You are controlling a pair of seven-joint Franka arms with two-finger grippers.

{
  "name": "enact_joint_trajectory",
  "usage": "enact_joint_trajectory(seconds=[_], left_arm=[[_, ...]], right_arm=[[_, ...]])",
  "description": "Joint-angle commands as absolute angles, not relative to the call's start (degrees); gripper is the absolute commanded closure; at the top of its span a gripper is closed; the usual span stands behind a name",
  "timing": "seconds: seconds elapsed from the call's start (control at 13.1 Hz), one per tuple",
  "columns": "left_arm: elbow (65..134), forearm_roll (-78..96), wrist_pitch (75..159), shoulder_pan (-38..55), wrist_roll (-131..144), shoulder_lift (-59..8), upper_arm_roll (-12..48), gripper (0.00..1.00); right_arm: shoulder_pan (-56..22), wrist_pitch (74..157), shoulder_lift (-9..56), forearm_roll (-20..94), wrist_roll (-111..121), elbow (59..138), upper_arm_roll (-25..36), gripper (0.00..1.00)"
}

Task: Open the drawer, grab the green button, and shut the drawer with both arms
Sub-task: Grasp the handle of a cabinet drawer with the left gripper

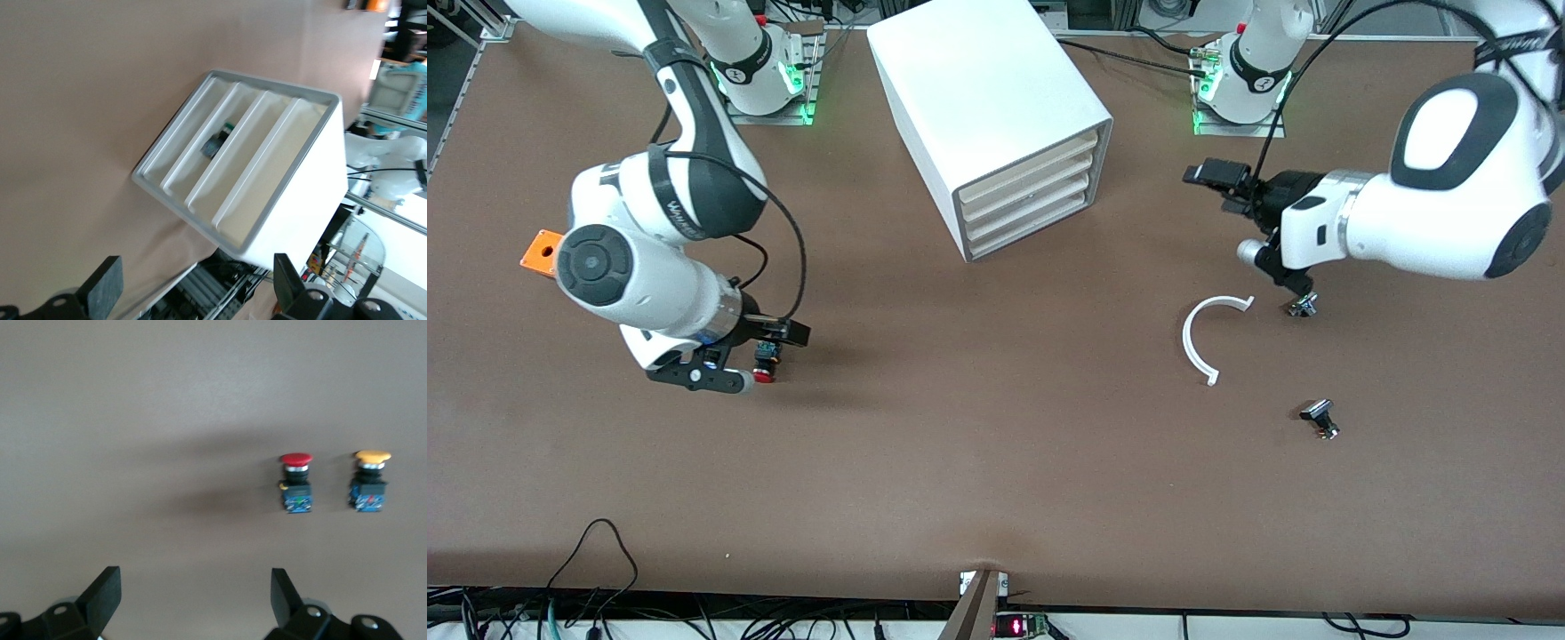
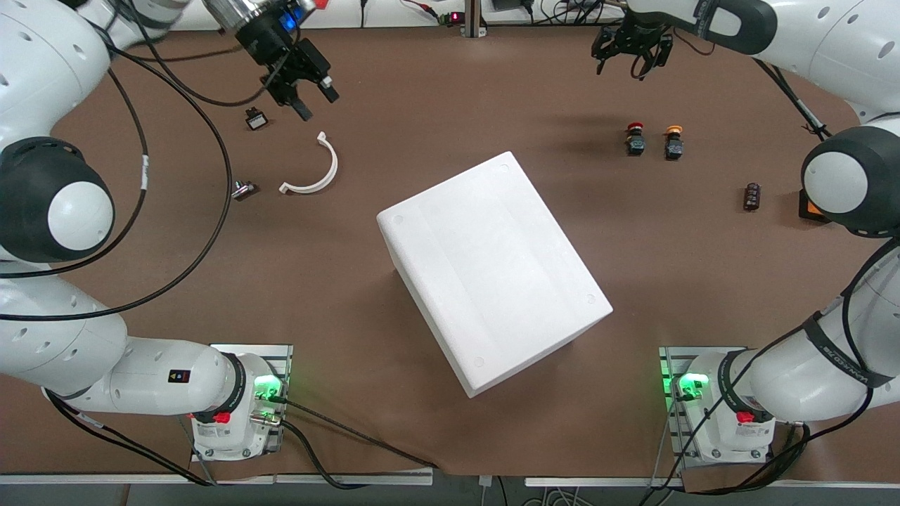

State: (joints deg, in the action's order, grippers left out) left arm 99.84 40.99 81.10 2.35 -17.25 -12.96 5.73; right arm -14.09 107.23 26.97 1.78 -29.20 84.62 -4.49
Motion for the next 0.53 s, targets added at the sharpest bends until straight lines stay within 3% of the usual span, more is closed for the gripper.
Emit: enact_joint_trajectory(seconds=[0.0, 0.15, 0.38, 0.46], left_arm=[[111.7, 49.7, 88.1, 2.4, -31.5, -11.8, 5.7, 0.01], [115.6, 51.4, 91.9, 3.9, -40.4, -14.0, 5.8, 0.05], [116.5, 56.2, 94.2, 4.3, -51.3, -20.5, 5.7, 0.27], [117.7, 60.1, 94.4, 4.3, -55.5, -22.8, 5.8, 0.29]], right_arm=[[-16.2, 109.2, 28.1, 2.2, -35.8, 82.9, -4.2, 0.01], [-18.4, 111.2, 28.6, 2.0, -40.8, 82.8, -4.2, 0.01], [-20.5, 113.3, 29.0, 2.0, -46.5, 82.5, -4.2, 0.01], [-21.3, 113.3, 29.6, 2.2, -49.0, 81.4, -4.2, 0.01]])
